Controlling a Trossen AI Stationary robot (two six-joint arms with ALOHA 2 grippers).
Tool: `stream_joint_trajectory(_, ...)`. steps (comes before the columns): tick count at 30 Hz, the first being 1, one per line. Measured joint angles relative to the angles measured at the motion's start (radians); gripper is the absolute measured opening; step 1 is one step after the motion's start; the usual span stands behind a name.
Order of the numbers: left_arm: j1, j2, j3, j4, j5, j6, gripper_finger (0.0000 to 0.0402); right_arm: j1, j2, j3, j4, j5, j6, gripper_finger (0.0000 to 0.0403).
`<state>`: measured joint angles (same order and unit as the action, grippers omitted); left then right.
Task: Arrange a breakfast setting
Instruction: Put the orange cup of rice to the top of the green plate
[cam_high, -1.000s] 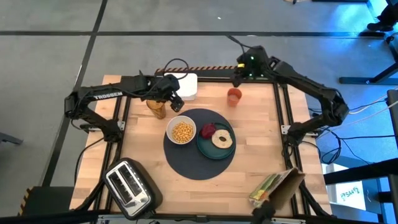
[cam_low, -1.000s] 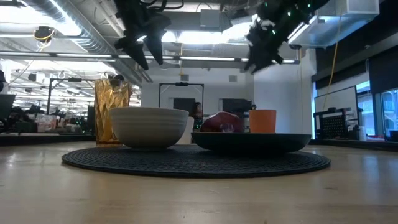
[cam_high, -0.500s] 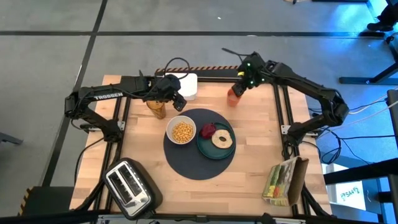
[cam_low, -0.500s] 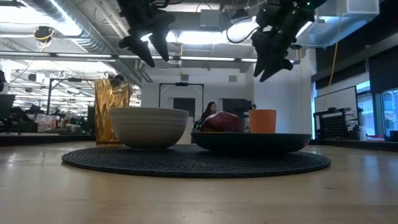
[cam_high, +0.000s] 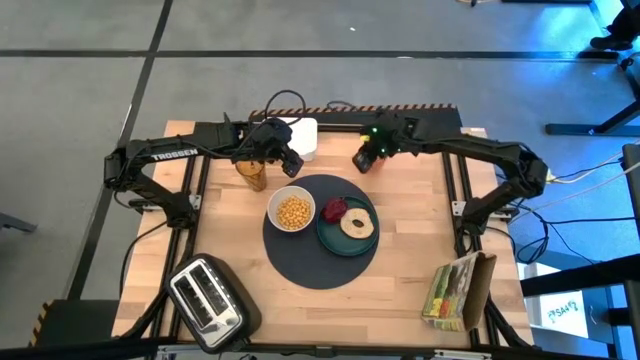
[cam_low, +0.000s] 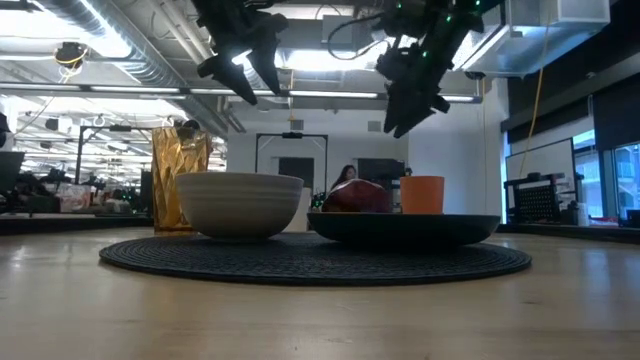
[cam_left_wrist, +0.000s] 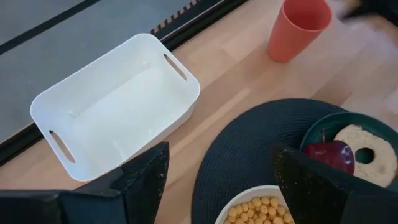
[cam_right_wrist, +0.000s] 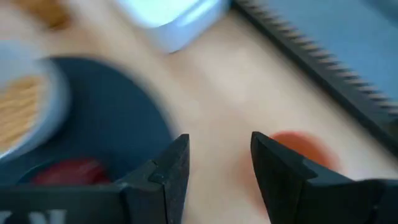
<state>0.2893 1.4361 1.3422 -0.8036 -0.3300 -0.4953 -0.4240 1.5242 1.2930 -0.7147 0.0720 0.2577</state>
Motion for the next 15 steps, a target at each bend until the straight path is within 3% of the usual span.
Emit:
stream_joint_trajectory(4,-0.002,0.000,0.000,-0.001,0.043,0.000,0.0275,-0.067,0.025,0.000,0.005,0.152,0.043,0.0159)
stream_joint_trajectory(10,-0.010,0.000,0.000,-0.019,0.062,0.000,0.0275,-0.231,0.098,0.000,-0.107,0.030,0.086,0.0159)
stream_joint_trajectory(15,-0.017,0.000,0.000,-0.019,0.059,0.007,0.0275,-0.273,0.147,0.000,-0.136,0.014,0.072,0.0159)
